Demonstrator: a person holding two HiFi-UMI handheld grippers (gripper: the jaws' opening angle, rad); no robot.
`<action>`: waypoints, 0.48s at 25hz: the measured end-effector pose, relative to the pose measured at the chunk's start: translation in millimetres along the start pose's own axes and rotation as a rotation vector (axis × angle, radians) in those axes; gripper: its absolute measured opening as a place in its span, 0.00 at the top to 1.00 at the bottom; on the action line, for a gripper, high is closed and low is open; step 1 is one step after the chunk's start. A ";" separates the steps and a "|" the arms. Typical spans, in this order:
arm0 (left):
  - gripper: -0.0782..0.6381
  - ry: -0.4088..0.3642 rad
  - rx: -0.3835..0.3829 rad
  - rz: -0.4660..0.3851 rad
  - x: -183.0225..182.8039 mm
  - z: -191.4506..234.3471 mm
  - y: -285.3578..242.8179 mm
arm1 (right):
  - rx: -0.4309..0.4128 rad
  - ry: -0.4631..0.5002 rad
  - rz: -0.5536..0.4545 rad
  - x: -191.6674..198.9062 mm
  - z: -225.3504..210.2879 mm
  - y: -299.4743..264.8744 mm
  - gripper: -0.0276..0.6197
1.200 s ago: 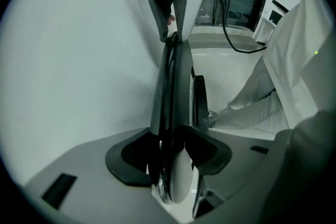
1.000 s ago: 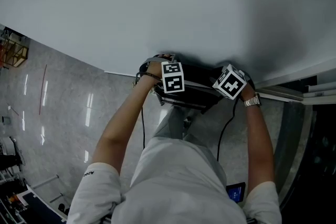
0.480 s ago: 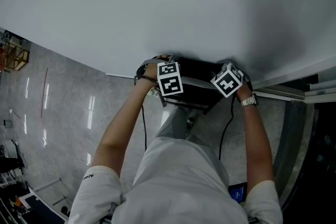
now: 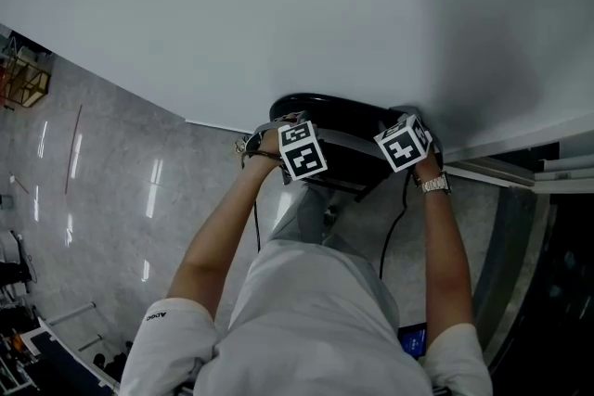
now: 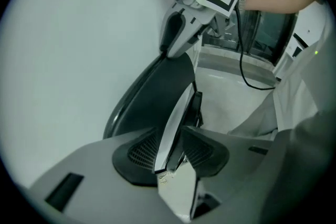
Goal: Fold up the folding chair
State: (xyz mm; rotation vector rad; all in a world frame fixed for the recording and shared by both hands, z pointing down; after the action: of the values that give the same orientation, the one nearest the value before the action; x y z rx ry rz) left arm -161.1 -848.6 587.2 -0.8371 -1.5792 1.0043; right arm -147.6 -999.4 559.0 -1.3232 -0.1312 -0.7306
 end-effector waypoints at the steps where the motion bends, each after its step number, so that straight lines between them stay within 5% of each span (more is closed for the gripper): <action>1: 0.72 0.043 -0.030 -0.019 1.7 0.0 2.2 | 0.000 -0.005 -0.007 0.8 -0.4 -0.2 0.79; 7: 0.87 0.245 -0.132 -0.129 19.6 -10.7 24.7 | 0.044 -0.067 -0.086 2.3 -7.1 14.7 0.81; 10: 0.87 0.343 -0.150 -0.192 31.1 -18.1 34.5 | 0.041 -0.117 -0.156 -3.6 5.1 25.8 0.95; 12: 0.87 0.405 -0.180 -0.236 38.9 -22.3 42.3 | 0.011 -0.114 -0.203 -9.1 22.7 26.9 0.95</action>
State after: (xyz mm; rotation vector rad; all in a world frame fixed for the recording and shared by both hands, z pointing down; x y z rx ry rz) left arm -146.8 -792.4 566.2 -0.8879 -1.3884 0.4917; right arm -132.7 -973.4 538.5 -1.3541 -0.3647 -0.8240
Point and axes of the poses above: the fingertips, and each gripper's own axes: y backward along the fingers, z to its left, x out of its underside, the point moved 2 cm from there along y, backward along the fingers, and after that the axes turned 3 degrees about x, right-handed, at the moved point
